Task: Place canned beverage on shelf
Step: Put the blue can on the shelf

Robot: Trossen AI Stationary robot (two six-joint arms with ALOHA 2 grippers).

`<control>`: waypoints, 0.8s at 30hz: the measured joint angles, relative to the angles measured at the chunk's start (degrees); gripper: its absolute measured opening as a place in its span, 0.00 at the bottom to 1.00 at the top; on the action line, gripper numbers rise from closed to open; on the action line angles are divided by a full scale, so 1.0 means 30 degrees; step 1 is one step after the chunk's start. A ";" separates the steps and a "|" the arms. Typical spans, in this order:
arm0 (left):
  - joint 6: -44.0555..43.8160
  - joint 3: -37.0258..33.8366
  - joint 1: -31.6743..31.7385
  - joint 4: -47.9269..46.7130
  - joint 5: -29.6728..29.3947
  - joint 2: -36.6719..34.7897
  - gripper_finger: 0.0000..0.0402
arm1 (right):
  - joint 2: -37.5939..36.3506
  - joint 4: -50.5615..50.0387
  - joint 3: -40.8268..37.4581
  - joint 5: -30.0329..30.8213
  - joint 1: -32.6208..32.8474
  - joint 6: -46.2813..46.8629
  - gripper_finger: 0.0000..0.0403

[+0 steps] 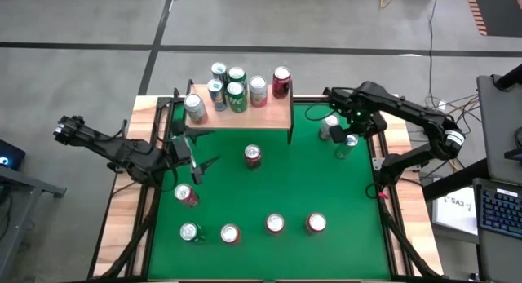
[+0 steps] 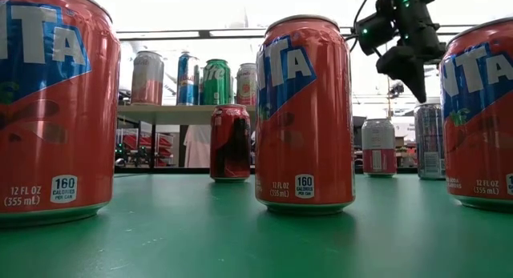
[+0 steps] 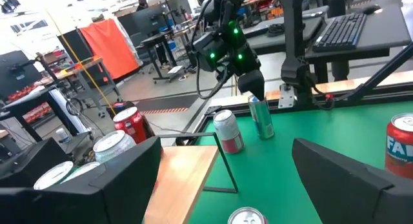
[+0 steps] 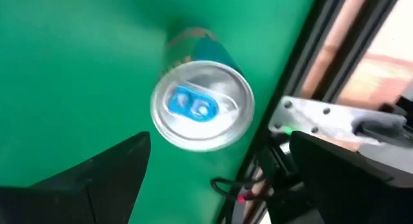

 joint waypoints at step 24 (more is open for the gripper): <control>-0.2777 -0.0330 0.0000 0.0452 0.0006 0.1088 0.83 | 0.0546 0.3712 -0.3545 0.0538 -0.0033 -0.2054 0.54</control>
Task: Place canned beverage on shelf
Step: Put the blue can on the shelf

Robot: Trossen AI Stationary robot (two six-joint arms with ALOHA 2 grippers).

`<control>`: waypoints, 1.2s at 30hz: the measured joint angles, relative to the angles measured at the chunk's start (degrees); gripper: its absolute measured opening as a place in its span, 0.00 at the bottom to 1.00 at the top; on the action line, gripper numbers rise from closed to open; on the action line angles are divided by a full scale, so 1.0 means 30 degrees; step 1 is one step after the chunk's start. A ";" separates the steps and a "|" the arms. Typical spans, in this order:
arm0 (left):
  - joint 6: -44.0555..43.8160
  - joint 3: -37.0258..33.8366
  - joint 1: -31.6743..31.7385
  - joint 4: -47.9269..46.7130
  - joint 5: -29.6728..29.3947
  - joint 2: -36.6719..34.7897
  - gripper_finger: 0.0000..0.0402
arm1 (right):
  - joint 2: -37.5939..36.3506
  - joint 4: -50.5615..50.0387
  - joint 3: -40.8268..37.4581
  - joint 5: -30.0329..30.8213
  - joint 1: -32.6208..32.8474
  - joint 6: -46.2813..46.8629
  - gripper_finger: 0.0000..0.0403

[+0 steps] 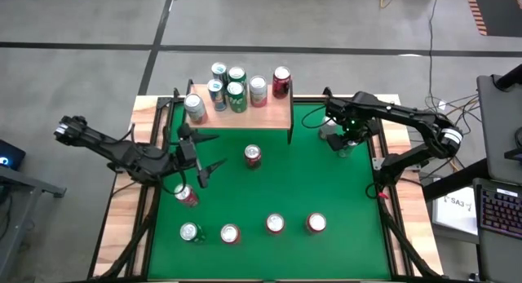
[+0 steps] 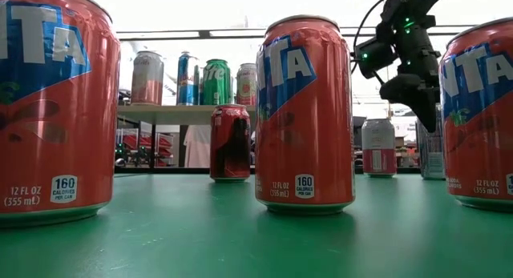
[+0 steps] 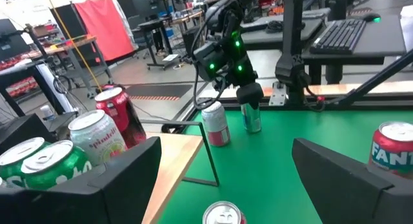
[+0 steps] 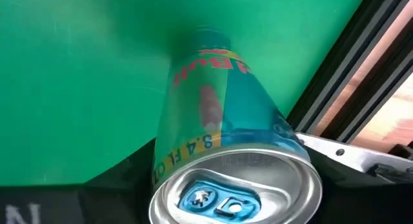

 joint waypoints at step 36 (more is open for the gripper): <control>0.0798 0.0000 -0.0020 0.5809 0.3651 0.6404 0.83 | -0.1492 1.2725 0.5762 0.7291 1.7901 -0.8925 0.54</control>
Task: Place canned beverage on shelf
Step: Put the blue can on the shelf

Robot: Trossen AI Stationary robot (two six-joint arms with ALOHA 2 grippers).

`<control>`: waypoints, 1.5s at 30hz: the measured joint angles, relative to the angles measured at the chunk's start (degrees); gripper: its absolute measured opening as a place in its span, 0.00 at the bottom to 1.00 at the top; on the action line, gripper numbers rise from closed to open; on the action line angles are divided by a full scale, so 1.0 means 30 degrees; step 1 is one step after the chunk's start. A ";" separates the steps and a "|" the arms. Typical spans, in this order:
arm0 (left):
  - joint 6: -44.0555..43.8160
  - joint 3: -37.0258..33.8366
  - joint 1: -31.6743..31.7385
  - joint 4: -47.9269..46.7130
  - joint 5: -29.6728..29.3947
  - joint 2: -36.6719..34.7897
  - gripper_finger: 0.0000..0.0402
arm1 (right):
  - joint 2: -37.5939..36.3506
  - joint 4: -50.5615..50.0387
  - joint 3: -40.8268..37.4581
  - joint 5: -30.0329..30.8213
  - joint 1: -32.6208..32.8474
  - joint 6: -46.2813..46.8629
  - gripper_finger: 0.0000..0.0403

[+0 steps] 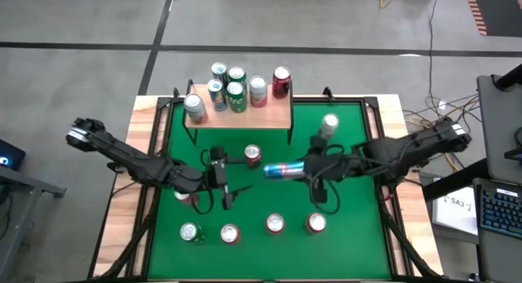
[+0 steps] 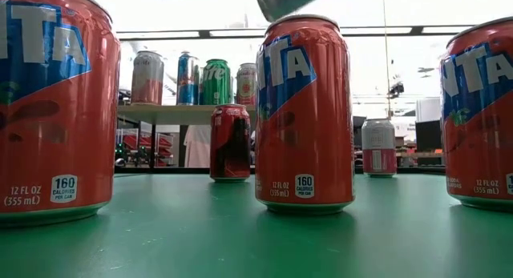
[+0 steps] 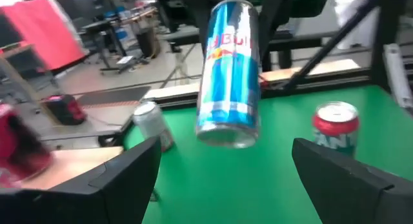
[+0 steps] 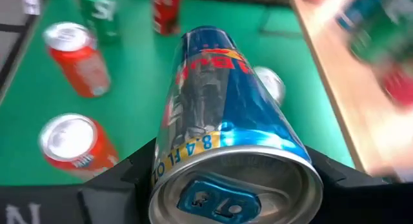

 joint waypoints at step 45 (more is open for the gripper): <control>0.0166 0.0342 -0.0467 0.2691 -0.1708 0.3392 0.51 | 0.6229 -0.0798 0.6032 0.0191 0.0205 -0.4218 0.66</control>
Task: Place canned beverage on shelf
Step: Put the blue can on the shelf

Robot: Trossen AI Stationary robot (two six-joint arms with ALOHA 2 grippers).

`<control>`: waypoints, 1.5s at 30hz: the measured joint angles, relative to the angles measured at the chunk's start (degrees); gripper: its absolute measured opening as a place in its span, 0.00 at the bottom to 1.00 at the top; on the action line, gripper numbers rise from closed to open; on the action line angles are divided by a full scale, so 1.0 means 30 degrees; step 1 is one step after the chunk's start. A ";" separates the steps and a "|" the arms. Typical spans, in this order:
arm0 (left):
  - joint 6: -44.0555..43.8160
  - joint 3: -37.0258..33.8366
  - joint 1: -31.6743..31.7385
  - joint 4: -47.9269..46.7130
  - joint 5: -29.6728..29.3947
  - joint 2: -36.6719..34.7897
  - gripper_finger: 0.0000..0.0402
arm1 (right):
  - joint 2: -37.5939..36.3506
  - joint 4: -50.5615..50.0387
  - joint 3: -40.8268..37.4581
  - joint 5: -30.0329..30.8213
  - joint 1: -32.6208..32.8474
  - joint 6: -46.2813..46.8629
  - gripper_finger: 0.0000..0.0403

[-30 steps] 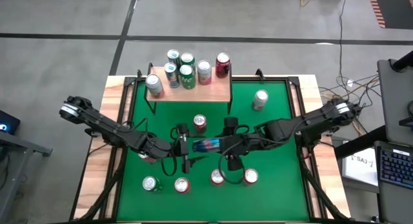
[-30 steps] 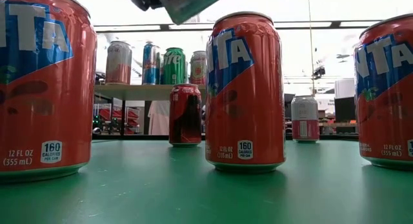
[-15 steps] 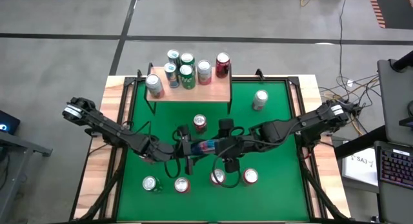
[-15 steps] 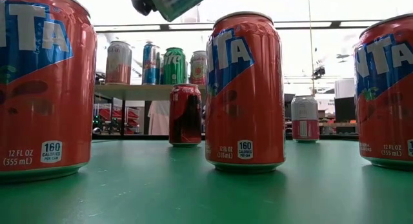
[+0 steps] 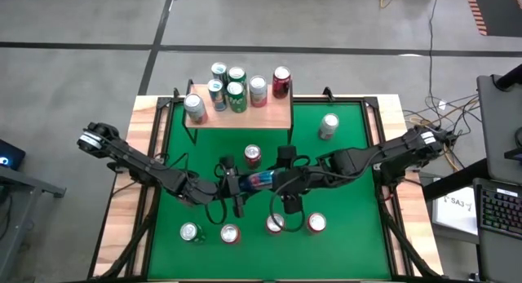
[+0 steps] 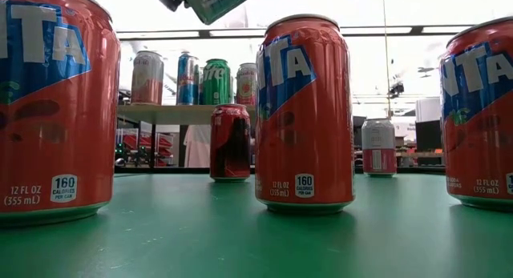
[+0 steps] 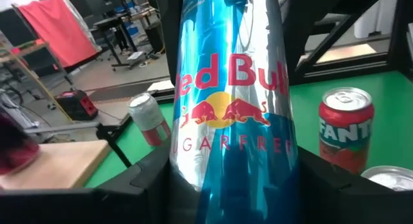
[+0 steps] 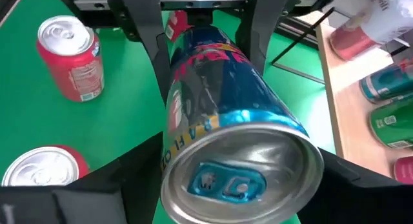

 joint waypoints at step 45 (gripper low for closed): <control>0.5309 -0.3210 -0.0787 0.3803 -0.6361 -0.6026 0.51 | -0.1442 0.6643 0.0972 -0.0108 -0.1576 -0.3445 0.77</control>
